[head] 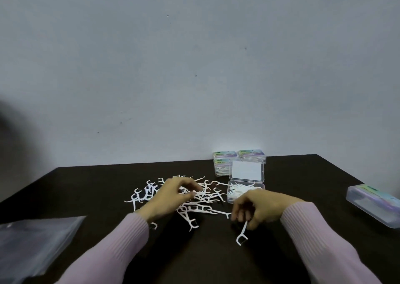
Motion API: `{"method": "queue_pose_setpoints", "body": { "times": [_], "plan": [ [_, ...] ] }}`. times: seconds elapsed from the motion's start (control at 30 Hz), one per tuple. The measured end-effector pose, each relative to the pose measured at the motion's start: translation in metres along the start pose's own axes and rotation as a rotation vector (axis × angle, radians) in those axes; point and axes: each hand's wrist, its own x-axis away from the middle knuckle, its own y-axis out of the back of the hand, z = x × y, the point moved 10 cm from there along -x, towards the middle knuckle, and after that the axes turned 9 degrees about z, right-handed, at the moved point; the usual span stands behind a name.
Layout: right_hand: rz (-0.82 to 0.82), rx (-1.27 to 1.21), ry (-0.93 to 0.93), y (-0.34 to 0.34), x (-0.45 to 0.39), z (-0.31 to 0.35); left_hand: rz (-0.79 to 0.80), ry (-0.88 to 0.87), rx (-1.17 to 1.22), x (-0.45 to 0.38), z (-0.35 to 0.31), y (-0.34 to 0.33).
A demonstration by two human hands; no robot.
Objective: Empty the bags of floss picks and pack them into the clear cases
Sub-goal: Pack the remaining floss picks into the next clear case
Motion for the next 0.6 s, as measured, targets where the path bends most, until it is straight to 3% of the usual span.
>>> {"method": "queue_pose_setpoints", "body": {
  "times": [0.23,0.43,0.6],
  "plan": [
    [-0.011,0.038,0.027,-0.003,0.001,0.007,0.096,0.12,-0.191,0.035,0.031,0.032],
    [-0.117,0.113,0.064,0.002,-0.012,0.022,0.236,0.191,-0.287,0.057,0.052,0.04],
    [-0.303,0.387,0.057,0.014,-0.028,0.043,0.24,0.199,-0.137,0.066,0.059,0.04]
  ]
}}
